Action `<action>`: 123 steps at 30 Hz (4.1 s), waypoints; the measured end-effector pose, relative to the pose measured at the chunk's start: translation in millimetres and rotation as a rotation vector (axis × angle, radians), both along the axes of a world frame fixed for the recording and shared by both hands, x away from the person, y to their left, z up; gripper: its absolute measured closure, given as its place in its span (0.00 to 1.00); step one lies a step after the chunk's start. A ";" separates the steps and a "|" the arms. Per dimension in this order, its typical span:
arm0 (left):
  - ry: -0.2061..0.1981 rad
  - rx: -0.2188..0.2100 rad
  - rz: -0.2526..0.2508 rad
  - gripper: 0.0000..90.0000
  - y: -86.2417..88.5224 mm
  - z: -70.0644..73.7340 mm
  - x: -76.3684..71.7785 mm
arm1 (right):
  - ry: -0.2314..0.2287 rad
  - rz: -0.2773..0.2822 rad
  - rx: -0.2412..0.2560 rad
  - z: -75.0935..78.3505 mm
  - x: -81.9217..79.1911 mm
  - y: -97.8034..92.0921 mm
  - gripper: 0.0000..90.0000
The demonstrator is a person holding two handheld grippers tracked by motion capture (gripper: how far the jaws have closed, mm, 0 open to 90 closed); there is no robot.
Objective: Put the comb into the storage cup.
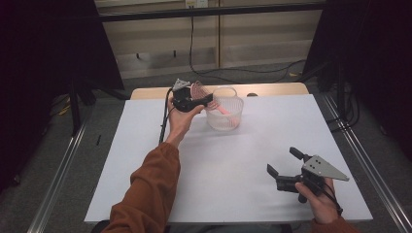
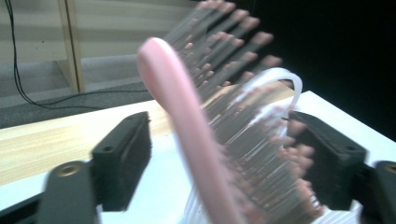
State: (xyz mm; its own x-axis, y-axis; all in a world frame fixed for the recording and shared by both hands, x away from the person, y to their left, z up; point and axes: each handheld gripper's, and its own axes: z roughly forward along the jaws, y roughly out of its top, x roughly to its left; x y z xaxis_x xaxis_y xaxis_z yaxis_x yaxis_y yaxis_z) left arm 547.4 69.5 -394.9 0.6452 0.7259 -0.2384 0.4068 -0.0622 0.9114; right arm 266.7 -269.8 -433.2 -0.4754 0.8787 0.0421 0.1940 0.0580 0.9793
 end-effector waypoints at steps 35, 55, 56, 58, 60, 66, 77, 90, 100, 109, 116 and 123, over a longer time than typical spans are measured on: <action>-0.119 0.030 -0.026 0.03 8.8 12.6 -6.8 | 0.001 -0.008 -0.001 -2.6 2.3 -3.0 0.01; -0.174 0.020 -0.023 0.02 26.4 23.9 -22.9 | -0.006 -0.012 -0.001 -1.7 5.0 -1.4 0.01; -0.175 0.018 -0.020 0.02 28.2 24.8 -23.2 | -0.005 -0.013 -0.004 -1.4 5.1 -1.0 0.01; -0.185 0.027 -0.015 0.03 31.6 25.9 -24.6 | -0.006 -0.012 -0.003 -1.1 5.4 0.0 0.01; -0.190 0.021 -0.016 0.03 33.7 26.0 -27.2 | -0.008 -0.013 -0.009 -1.1 5.3 0.4 0.01; -0.207 0.041 0.004 0.03 40.1 24.9 -31.9 | -0.014 -0.029 -0.007 -0.4 2.7 -1.5 0.01; -0.228 0.035 -0.006 0.04 53.3 27.8 -43.0 | -0.016 -0.049 -0.002 0.2 1.1 -3.6 0.01; -0.241 0.039 0.009 0.03 69.3 20.6 -63.2 | -0.019 -0.047 -0.005 -0.2 1.9 -3.5 0.01; -0.275 0.011 0.009 0.04 81.8 26.2 -85.8 | -0.016 -0.067 -0.005 -0.2 0.5 -5.3 0.01; -0.301 0.022 0.004 0.04 91.6 26.2 -107.0 | -0.020 -0.067 -0.007 0.1 0.3 -4.6 0.01; -0.299 0.009 0.028 0.04 102.0 23.0 -122.3 | -0.022 -0.066 -0.006 0.2 0.6 -4.3 0.01; -0.290 -0.011 0.032 0.03 109.6 16.9 -137.3 | -0.021 -0.070 -0.003 0.7 0.3 -4.2 0.01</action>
State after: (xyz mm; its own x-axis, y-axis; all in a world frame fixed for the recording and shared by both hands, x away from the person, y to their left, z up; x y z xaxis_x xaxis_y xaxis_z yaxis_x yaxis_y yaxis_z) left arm 410.1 179.1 -378.0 0.6641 0.7455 -0.0556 0.1305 -0.0424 0.9905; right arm 267.0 -274.0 -432.5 -0.4135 0.9100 0.0300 0.1771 0.0480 0.9830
